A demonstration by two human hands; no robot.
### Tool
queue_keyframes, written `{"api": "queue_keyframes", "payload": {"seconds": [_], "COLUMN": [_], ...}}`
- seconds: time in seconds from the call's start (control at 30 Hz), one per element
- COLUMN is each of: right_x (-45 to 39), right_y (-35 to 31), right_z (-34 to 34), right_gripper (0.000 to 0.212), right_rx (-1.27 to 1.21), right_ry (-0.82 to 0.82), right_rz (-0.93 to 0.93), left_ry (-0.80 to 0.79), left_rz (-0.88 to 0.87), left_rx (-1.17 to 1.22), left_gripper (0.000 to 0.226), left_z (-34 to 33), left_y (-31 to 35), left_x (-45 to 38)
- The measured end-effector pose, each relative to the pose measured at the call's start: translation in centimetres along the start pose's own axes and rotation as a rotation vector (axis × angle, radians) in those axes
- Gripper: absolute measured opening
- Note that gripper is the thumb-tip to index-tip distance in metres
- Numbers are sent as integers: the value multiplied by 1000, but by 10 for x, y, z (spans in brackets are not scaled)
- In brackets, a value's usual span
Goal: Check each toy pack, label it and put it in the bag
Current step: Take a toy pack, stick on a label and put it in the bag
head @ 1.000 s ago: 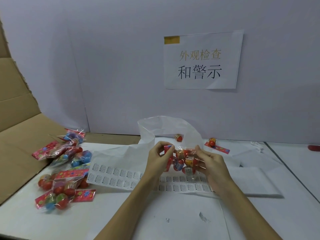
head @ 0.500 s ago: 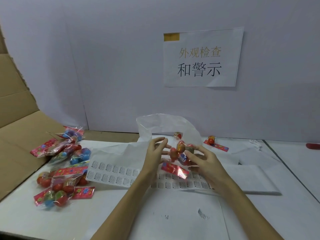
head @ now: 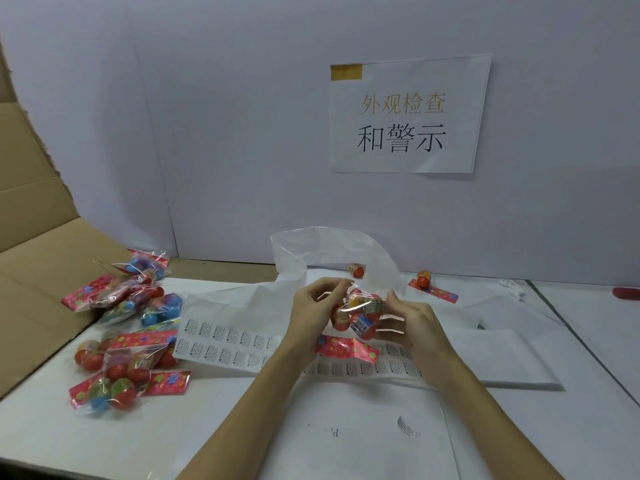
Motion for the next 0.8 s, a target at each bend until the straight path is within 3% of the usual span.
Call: {"api": "queue_keyframes", "payload": {"seconds": [0.2,0.3,0.43,0.6,0.8], "right_x": [3,1,6,5,7], "right_y": [3,0,-2,-3,-5], "right_z": [-6,-1,2,-2,-5], "right_gripper": [41,47,37,40,41], "right_rx": [64,86,191,293,230], "right_ry": [-117,-36,-154,-36,-51], "right_rz": [35,106,135,131,80], "left_ry": [129,58,-66,-47,-20], "left_rz": [-45,18,4,14,46], "left_rx": [44,102,24,64,160], "left_gripper": [17,24,39,35,38], "left_z": [6,3,1,1,3], "left_y": [-8,-5,-2,1,3], "left_x": [-6,-5,-1,2,1]}}
Point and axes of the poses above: each hand's wrist, its own x-axis away from the middle knuckle, its own z-axis out of the back of the hand, y = z × x, the point moved 3 cm from there along -x, towards the middle knuckle, and after that the axes turned 7 degrees about y, right-handed, at the moved point
